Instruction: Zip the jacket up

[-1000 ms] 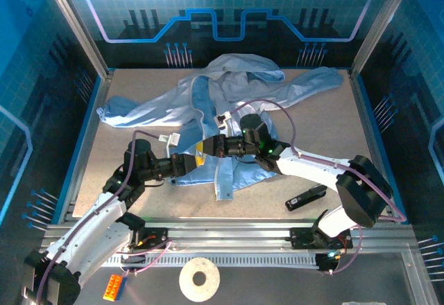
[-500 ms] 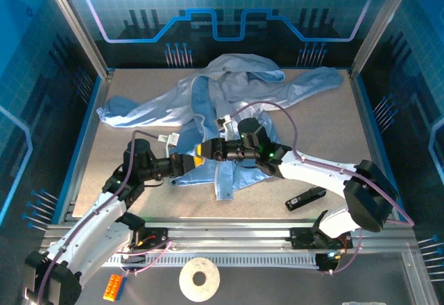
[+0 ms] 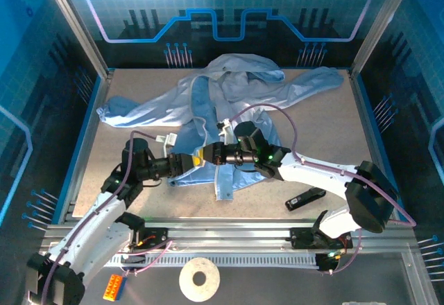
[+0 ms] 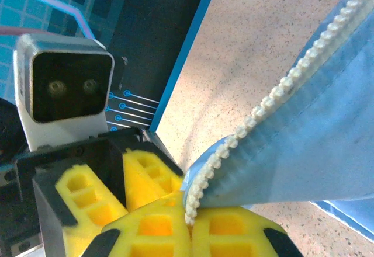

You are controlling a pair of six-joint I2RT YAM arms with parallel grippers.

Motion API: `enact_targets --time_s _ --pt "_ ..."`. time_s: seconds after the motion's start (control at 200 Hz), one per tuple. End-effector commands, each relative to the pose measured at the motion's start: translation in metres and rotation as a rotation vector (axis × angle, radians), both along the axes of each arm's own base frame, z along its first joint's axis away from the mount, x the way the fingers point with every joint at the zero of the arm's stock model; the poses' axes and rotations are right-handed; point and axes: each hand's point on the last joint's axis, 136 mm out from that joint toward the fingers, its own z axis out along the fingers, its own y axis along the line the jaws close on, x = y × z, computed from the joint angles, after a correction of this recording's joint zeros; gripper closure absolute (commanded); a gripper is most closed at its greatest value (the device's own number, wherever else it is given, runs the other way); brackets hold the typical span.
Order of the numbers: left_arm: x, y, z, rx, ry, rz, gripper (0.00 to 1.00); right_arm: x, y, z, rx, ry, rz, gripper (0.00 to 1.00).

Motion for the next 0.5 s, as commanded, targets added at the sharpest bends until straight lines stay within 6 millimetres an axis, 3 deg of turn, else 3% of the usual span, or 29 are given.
enact_targets --time_s 0.0,0.325,0.495 --pt "-0.0025 0.0014 0.0151 -0.043 -0.037 -0.046 0.67 -0.0019 -0.0063 0.0067 0.006 -0.016 0.003 1.00" --pt "-0.0077 -0.0042 0.0187 -0.074 -0.043 -0.121 0.65 -0.0026 -0.0018 0.0085 0.020 -0.009 0.032 1.00" --pt "-0.0093 -0.0045 0.0158 -0.081 -0.039 -0.126 0.70 -0.0016 0.0023 0.0090 0.036 -0.003 0.039 1.00"
